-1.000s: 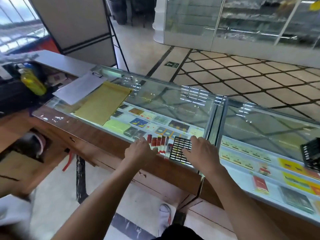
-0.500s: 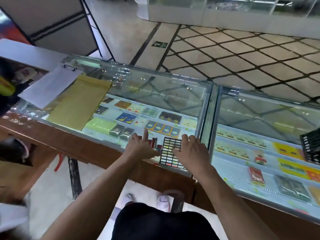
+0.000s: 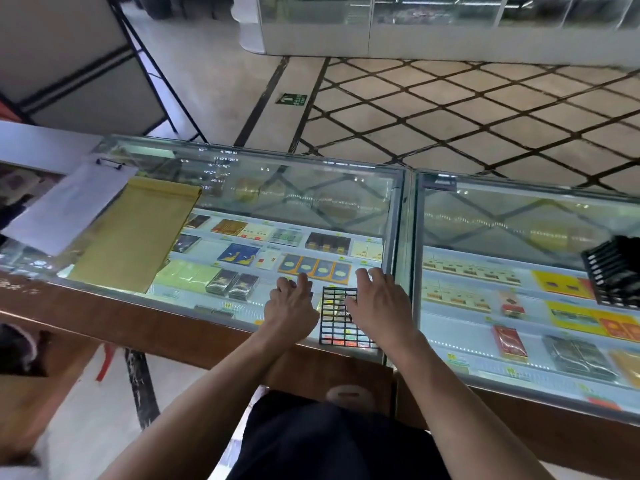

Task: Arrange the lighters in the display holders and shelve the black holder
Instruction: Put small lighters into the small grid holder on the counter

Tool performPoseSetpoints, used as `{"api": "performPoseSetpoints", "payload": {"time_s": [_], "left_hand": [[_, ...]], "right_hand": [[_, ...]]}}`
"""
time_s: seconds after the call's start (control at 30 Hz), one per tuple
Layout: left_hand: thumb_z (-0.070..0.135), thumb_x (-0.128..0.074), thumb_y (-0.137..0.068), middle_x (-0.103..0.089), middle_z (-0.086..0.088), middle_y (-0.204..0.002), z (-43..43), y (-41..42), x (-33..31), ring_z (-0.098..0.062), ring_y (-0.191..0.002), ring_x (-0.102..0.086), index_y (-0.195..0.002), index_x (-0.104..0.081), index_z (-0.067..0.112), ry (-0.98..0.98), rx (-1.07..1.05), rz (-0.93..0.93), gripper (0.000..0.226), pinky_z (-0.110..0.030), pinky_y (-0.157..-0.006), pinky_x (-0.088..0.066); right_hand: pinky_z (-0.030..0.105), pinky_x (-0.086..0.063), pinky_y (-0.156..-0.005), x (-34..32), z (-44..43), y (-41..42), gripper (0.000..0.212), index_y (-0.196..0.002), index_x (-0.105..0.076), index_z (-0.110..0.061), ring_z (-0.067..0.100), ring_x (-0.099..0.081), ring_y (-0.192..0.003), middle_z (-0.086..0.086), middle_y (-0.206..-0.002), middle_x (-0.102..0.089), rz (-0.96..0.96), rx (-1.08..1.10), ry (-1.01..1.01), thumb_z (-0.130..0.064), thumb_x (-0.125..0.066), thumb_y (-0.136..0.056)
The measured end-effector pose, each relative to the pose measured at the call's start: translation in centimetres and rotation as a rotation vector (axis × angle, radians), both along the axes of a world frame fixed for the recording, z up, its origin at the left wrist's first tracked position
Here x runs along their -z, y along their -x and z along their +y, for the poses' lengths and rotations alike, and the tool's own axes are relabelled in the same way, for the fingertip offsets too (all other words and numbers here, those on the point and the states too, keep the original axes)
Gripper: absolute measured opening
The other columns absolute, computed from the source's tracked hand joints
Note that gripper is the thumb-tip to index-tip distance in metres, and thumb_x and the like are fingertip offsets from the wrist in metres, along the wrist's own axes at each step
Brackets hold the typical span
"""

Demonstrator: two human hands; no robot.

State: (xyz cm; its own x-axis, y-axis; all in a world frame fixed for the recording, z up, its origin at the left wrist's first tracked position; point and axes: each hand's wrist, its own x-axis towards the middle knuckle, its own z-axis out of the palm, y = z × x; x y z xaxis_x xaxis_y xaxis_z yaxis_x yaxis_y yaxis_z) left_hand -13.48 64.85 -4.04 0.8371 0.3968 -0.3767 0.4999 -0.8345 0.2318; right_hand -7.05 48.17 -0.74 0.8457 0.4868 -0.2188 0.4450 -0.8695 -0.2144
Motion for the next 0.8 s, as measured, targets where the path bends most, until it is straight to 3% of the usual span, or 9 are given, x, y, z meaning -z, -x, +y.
{"api": "performPoseSetpoints", "payload": {"time_s": [0.1,0.17,0.2,0.3,0.37,0.43,0.5,0.6,0.8], "left_hand": [[0.014,-0.059,-0.087,-0.047,-0.013,-0.113,1.2,-0.1,0.0,-0.042,-0.092,-0.063,-0.130,-0.035,0.018,-0.066,0.049,-0.046,0.049,-0.042,-0.069,-0.044],[0.011,-0.060,-0.087,-0.054,-0.011,-0.105,2.4,0.2,0.2,-0.040,-0.086,-0.065,-0.122,-0.039,0.021,0.001,0.030,-0.098,0.042,-0.042,-0.066,-0.048],[0.009,-0.062,-0.087,-0.058,-0.011,-0.100,3.0,0.3,0.1,-0.037,-0.083,-0.065,-0.118,-0.041,0.021,0.140,-0.036,-0.139,0.040,-0.042,-0.064,-0.050],[-0.001,-0.068,-0.091,-0.067,-0.018,-0.101,3.5,1.6,-1.7,-0.028,-0.081,-0.071,-0.120,-0.042,0.015,0.879,-0.353,-0.248,0.042,-0.036,-0.056,-0.051],[0.001,-0.072,-0.088,-0.073,-0.017,-0.103,3.1,2.6,-2.8,-0.028,-0.085,-0.073,-0.125,-0.044,0.008,1.116,-0.401,-0.297,0.047,-0.033,-0.055,-0.050],[0.008,-0.075,-0.083,-0.075,-0.017,-0.106,2.5,3.2,-3.5,-0.033,-0.091,-0.073,-0.124,-0.052,0.004,1.159,-0.342,-0.294,0.047,-0.033,-0.058,-0.052],[0.003,-0.075,-0.087,-0.076,-0.020,-0.103,2.1,3.3,-3.4,-0.033,-0.083,-0.074,-0.118,-0.060,-0.002,1.165,-0.293,-0.296,0.034,-0.034,-0.060,-0.054],[0.000,-0.075,-0.089,-0.075,-0.020,-0.089,1.8,3.1,-3.0,-0.024,-0.066,-0.065,-0.107,-0.065,-0.002,1.101,-0.269,-0.292,0.021,-0.033,-0.060,-0.053],[0.009,-0.079,-0.086,-0.077,-0.018,-0.089,1.3,3.1,-2.9,-0.021,-0.069,-0.069,-0.108,-0.064,0.002,1.078,-0.258,-0.279,0.027,-0.035,-0.061,-0.053]], "right_hand": [[0.042,-0.050,-0.100,0.5,-0.1,-0.2,0.056,-0.151,-0.043,-0.014,0.032,-0.054,-0.131,0.012,-0.149,-0.051,-0.006,-0.001,-0.002,-0.041,-0.054,-0.103],[0.042,-0.049,-0.101,0.8,0.0,-0.3,0.054,-0.150,-0.047,-0.014,0.031,-0.054,-0.132,0.011,-0.150,-0.052,-0.021,0.010,-0.045,-0.040,-0.056,-0.103],[0.043,-0.049,-0.104,0.9,0.1,-0.3,0.053,-0.148,-0.050,-0.014,0.032,-0.054,-0.133,0.011,-0.151,-0.051,-0.037,0.024,-0.092,-0.039,-0.057,-0.103],[0.043,-0.053,-0.102,1.3,0.6,0.0,0.041,-0.137,-0.061,-0.016,0.026,-0.059,-0.127,0.006,-0.140,-0.059,-0.041,0.086,-0.341,-0.037,-0.063,-0.101],[0.040,-0.057,-0.092,1.1,1.0,0.4,0.028,-0.125,-0.066,-0.022,0.015,-0.067,-0.107,-0.004,-0.121,-0.068,0.113,0.143,-0.546,-0.037,-0.066,-0.101],[0.038,-0.059,-0.083,0.9,1.4,0.6,0.019,-0.115,-0.071,-0.024,0.007,-0.069,-0.086,-0.011,-0.099,-0.072,0.292,0.194,-0.693,-0.034,-0.070,-0.099],[0.035,-0.060,-0.080,1.1,1.7,0.9,0.013,-0.107,-0.074,-0.025,0.006,-0.068,-0.079,-0.011,-0.088,-0.073,0.361,0.236,-0.778,-0.033,-0.074,-0.097],[0.028,-0.058,-0.079,1.1,1.7,1.2,0.011,-0.101,-0.079,-0.025,0.004,-0.068,-0.083,-0.009,-0.087,-0.075,0.469,0.265,-0.876,-0.034,-0.077,-0.095],[0.028,-0.060,-0.081,1.2,0.8,1.3,0.003,-0.096,-0.080,-0.020,0.010,-0.072,-0.086,-0.003,-0.088,-0.078,0.526,0.357,-0.953,-0.019,-0.078,-0.093]]}}
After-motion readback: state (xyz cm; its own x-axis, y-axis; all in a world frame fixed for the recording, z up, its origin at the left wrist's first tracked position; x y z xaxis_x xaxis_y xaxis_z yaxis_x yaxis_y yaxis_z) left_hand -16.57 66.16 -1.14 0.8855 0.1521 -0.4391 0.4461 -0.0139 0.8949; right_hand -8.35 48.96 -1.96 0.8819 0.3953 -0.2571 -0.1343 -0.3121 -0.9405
